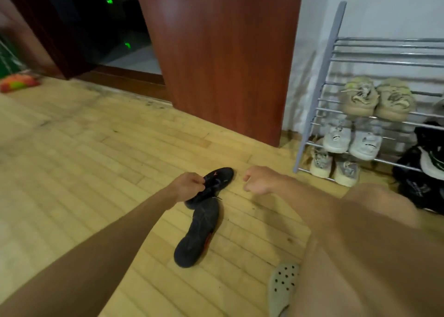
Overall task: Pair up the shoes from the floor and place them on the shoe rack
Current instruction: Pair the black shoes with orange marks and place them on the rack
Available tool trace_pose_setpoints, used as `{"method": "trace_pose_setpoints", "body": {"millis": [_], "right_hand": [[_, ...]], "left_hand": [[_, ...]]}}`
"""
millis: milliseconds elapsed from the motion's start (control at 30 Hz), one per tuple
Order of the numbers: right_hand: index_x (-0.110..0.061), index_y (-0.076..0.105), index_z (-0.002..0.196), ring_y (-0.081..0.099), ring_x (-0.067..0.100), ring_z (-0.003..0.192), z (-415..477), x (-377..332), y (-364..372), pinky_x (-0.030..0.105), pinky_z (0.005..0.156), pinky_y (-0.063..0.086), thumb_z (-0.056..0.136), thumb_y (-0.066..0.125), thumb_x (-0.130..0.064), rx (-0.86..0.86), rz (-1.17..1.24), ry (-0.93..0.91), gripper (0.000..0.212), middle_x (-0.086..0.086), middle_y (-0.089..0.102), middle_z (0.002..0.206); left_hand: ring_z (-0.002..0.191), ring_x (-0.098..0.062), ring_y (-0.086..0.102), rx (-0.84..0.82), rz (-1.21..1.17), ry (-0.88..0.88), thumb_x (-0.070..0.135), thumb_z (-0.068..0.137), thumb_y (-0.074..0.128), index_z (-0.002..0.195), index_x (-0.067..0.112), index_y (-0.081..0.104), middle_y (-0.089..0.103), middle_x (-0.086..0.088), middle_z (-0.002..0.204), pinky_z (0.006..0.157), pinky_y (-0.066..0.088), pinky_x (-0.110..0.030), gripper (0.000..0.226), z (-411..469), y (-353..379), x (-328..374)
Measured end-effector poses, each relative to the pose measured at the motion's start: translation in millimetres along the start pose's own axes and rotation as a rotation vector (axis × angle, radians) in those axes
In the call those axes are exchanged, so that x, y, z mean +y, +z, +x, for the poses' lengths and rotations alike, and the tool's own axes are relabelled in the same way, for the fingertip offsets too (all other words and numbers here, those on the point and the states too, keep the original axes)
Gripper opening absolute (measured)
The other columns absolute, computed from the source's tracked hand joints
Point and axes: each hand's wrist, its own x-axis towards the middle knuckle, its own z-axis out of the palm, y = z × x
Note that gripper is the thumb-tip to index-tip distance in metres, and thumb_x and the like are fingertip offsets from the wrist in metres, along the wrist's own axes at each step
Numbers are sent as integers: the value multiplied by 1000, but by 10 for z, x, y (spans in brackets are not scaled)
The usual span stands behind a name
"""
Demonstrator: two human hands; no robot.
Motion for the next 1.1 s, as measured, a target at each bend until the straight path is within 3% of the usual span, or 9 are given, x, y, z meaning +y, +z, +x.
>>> {"method": "trace_pose_setpoints", "body": {"millis": [100, 267, 367, 467, 667, 833, 967, 1100], "right_hand": [[-7, 54, 130, 55, 30, 117, 116, -106, 333, 36, 98, 49, 93, 49, -16, -30, 3, -8, 39, 13, 56, 132], [-13, 51, 133, 53, 28, 118, 418, -122, 771, 39, 99, 47, 91, 47, -16, -136, 18, -16, 42, 10, 54, 134], [-14, 52, 132, 53, 28, 118, 676, -4, 875, 41, 98, 48, 92, 46, -16, -169, 38, 22, 40, 9, 55, 133], [-13, 57, 126, 56, 28, 115, 954, 120, 915, 39, 96, 49, 92, 49, -21, -181, 103, 61, 36, 9, 59, 127], [-14, 52, 132, 53, 25, 121, 1532, 526, 1079, 34, 98, 45, 94, 50, -22, -228, 228, 142, 39, 8, 56, 135], [-23, 50, 135, 56, 17, 115, 1820, 838, 1247, 27, 86, 45, 92, 53, -23, -270, 358, 182, 42, 0, 57, 132], [-26, 54, 129, 60, 11, 95, 1893, 1110, 1277, 24, 71, 43, 93, 54, -31, -269, 449, 184, 36, -6, 63, 110], [-23, 58, 119, 58, 10, 86, 1863, 1318, 1244, 26, 70, 48, 93, 52, -30, -230, 486, 237, 27, -7, 61, 95]], "left_hand": [[100, -16, 52, -17, 23, -100, 14, 90, 56, 122, 8, 60, 59, -12, 125, 81, 38, -22, 33, 18, 47, -418], [120, -26, 51, -3, 41, -242, 18, 90, 57, 130, 4, 50, 53, -15, 133, 86, 39, -24, 42, 391, 244, -875], [122, -32, 46, -2, 254, -237, 25, 91, 53, 136, -1, 36, 36, -19, 138, 95, 39, -31, 54, 735, 318, -1019], [115, -34, 49, 31, 301, -248, 31, 88, 58, 138, -2, 32, 26, -18, 138, 96, 41, -36, 65, 1171, 365, -1141], [131, -38, 33, -137, 431, -243, 35, 85, 61, 150, 13, 2, 19, -16, 147, 102, 37, -46, 90, 2008, 580, -1440], [132, -37, 36, -82, 339, -334, 32, 86, 62, 148, 10, 18, 33, -17, 146, 107, 34, -52, 79, 2432, 750, -1671], [111, -39, 54, -9, 164, -406, 23, 86, 63, 126, 4, 45, 55, -23, 125, 93, 48, -50, 48, 2617, 897, -1768], [108, -32, 55, -52, 110, -536, 36, 82, 70, 125, 2, 51, 56, -15, 121, 83, 48, -37, 58, 2625, 1033, -1714]]}}
